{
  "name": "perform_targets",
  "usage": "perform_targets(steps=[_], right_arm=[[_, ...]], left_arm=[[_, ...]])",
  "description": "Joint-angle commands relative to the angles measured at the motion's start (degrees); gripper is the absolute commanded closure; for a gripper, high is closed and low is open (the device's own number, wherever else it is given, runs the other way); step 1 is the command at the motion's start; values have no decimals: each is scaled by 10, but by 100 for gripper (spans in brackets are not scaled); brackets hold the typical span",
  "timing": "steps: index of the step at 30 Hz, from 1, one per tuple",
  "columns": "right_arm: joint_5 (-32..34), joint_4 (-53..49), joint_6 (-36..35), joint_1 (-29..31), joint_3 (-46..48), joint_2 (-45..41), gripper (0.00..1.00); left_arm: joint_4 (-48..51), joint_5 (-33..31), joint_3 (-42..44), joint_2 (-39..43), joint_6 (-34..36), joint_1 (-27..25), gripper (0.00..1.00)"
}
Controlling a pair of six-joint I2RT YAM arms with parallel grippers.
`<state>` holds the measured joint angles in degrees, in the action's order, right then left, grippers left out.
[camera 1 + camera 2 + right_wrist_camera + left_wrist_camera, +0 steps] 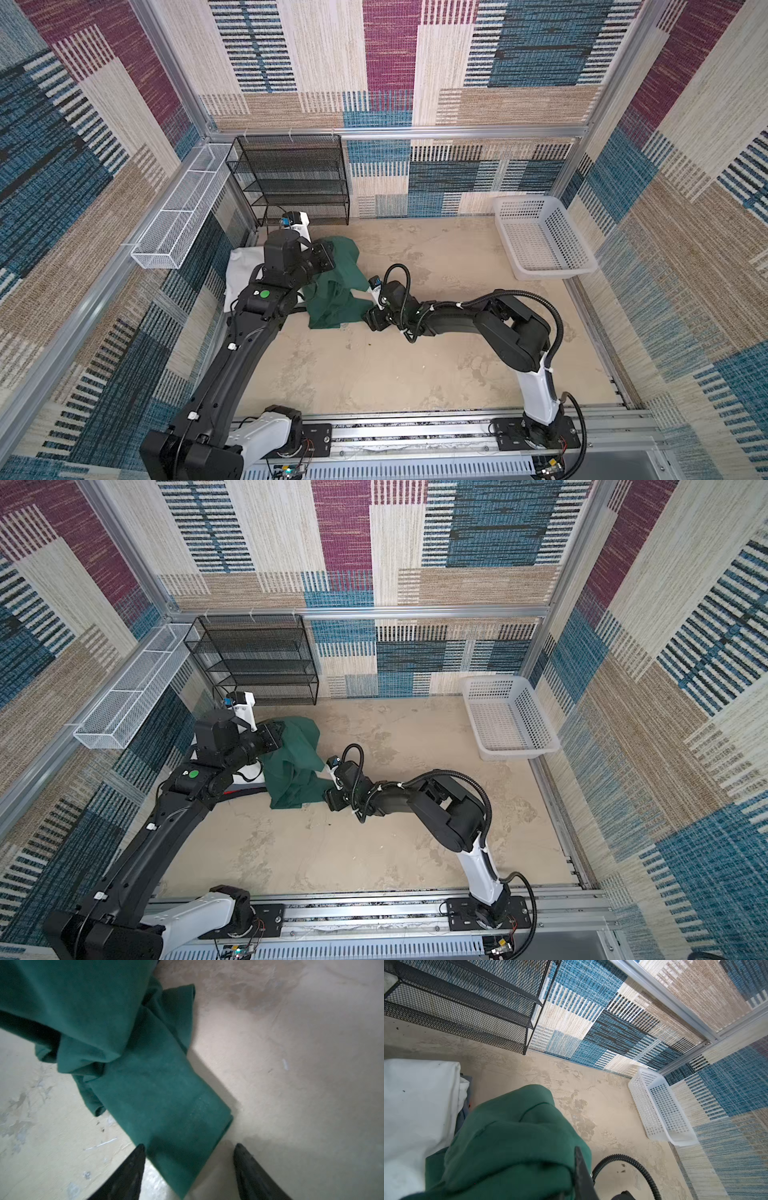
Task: Fold and stack the t-shirts
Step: 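Reach the right gripper to the green t-shirt held by the left gripper, then grasp the t-shirt end with the right gripper and pull it away from the left gripper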
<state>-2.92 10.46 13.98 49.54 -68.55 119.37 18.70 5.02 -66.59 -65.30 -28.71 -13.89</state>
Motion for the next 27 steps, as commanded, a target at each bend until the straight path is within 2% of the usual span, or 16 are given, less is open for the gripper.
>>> perform_targets(steps=[1, 5, 6, 7, 11, 16, 19, 22, 27], right_arm=[[21, -41, -13, 1, -20, 30, 40], [22, -43, -22, 1, -47, 59, 86], [28, -46, -25, 1, -52, 61, 96], [44, -53, -28, 0, -56, 61, 100], [100, -71, -37, -23, -42, 14, 100], [158, -113, -7, -112, 7, -107, 100], [156, -164, -9, -183, 3, -148, 100], [190, -208, -23, -226, -5, -171, 100], [216, -249, -30, -266, -21, -170, 100]], left_arm=[[8, -21, -11, 6, 11, 0, 100], [11, -37, -3, 21, 13, 0, 100], [13, -43, -1, 24, 14, 0, 100], [17, -48, -2, 25, 16, 0, 100], [33, -49, -13, 17, 30, 0, 100], [23, -32, 1, 21, 37, 0, 100], [2, -1, 45, 42, 28, 0, 100], [-11, 30, 97, 60, 21, -1, 100], [-10, 13, 179, 73, 12, -1, 100]])
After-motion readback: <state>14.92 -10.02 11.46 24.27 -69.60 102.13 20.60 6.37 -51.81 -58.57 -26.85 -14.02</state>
